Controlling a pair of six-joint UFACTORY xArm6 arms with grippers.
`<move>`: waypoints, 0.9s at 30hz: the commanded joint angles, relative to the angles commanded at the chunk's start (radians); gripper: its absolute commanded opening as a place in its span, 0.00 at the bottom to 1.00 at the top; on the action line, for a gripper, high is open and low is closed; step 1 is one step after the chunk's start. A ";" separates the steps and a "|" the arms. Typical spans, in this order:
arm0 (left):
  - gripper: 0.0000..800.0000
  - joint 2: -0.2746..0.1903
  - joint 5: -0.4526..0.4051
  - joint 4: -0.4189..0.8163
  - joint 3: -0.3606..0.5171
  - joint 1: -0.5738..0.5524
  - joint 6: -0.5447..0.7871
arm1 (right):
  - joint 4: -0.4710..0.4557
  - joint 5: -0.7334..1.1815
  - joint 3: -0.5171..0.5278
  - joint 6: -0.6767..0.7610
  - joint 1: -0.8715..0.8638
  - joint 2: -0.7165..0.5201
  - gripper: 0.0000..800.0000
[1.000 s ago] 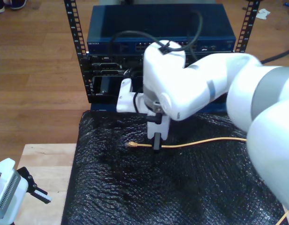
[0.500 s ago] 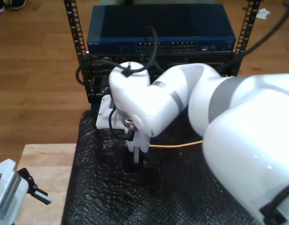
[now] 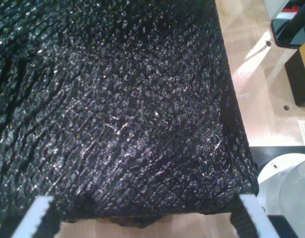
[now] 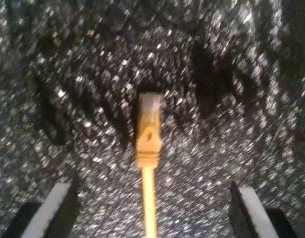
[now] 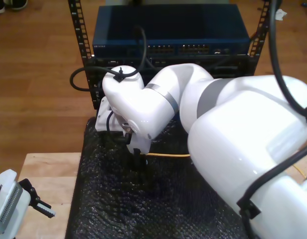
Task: Grab the cable and plug it in
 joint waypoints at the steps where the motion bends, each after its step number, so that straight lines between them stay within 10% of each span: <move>1: 1.00 0.000 0.000 0.000 0.000 0.000 0.000 | 0.002 0.002 -0.006 0.000 0.000 0.009 0.87; 27: 1.00 0.000 -0.002 0.000 0.000 0.000 0.000 | 0.012 -0.003 -0.002 -0.077 -0.006 0.031 0.63</move>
